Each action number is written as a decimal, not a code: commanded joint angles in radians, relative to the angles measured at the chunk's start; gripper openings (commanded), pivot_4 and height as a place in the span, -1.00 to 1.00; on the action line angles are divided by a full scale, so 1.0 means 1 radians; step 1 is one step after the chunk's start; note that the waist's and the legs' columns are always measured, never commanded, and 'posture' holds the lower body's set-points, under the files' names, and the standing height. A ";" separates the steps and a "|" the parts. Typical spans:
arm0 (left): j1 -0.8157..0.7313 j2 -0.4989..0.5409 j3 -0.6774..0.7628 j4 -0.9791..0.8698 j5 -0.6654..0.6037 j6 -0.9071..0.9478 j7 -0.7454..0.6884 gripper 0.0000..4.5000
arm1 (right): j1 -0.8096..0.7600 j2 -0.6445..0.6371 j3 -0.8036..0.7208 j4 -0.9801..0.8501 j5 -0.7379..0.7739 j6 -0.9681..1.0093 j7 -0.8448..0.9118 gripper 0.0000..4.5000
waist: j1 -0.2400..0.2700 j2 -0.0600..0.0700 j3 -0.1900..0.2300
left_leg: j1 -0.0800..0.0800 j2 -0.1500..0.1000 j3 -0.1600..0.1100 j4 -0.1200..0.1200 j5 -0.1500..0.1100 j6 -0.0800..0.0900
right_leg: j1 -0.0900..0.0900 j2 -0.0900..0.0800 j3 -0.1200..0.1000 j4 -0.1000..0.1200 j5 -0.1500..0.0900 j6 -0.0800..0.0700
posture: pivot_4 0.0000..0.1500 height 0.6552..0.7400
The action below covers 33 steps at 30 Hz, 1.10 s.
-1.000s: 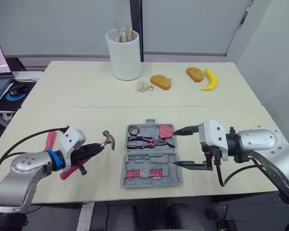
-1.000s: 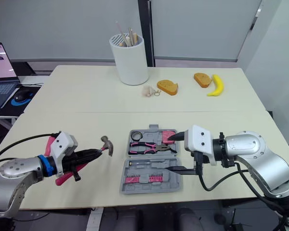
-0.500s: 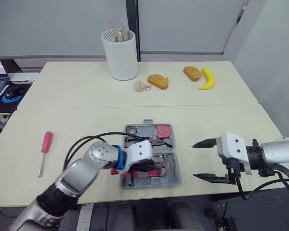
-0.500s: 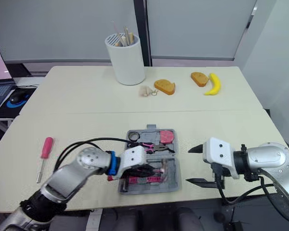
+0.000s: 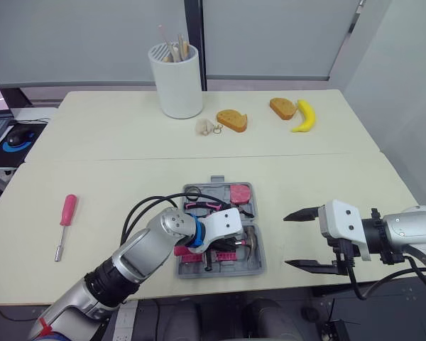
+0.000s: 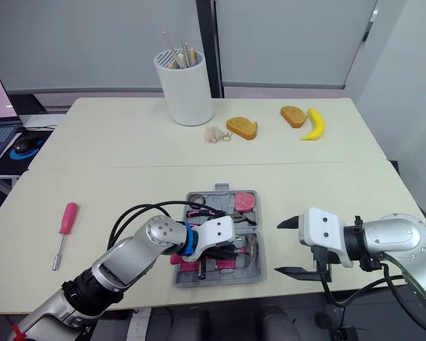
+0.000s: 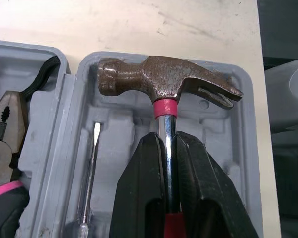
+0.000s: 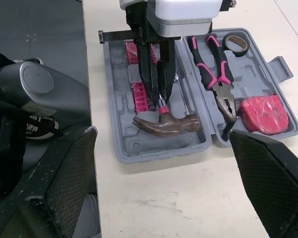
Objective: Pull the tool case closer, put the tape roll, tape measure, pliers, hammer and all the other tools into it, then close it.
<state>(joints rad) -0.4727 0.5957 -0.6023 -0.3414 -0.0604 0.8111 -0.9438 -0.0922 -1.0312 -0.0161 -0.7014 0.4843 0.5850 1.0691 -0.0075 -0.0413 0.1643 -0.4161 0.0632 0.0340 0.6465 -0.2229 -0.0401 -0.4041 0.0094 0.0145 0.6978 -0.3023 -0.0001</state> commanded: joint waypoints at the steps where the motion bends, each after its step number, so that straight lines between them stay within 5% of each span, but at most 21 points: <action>1: -0.019 -0.020 -0.013 -0.008 0.014 0.004 0.014 -0.97 | -0.014 -0.010 -0.007 -0.013 -0.004 -0.016 0.004 1.00 | 0.001 0.000 0.000 | 0.000 0.000 0.000 0.000 0.000 0.000 | 0.000 0.000 0.000 0.000 0.000 0.000 | 1.00 0.85; 29: -0.031 -0.091 -0.033 0.050 0.082 -0.027 0.062 -0.97 | -0.019 -0.011 -0.005 -0.033 0.003 0.000 -0.013 1.00 | 0.002 0.000 0.000 | 0.000 0.000 0.000 0.000 0.000 0.000 | 0.000 0.000 0.000 0.000 0.000 -0.001 | 1.00 0.85; 33: -0.041 -0.084 -0.018 0.029 0.065 -0.022 0.044 -0.42 | -0.019 -0.011 -0.007 -0.035 0.005 0.004 -0.014 1.00 | 0.002 0.000 0.000 | 0.000 0.000 0.000 0.000 0.000 0.000 | 0.000 0.000 0.000 0.000 0.000 -0.001 | 1.00 0.85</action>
<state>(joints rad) -0.4922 0.5152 -0.6426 -0.2695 0.0143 0.7986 -0.8902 -0.0983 -1.0312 -0.0102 -0.7029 0.4847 0.5904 1.0605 -0.0053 -0.0412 0.1643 -0.4161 0.0630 0.0343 0.6469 -0.2229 -0.0401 -0.4038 0.0090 0.0147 0.6980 -0.3018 -0.0009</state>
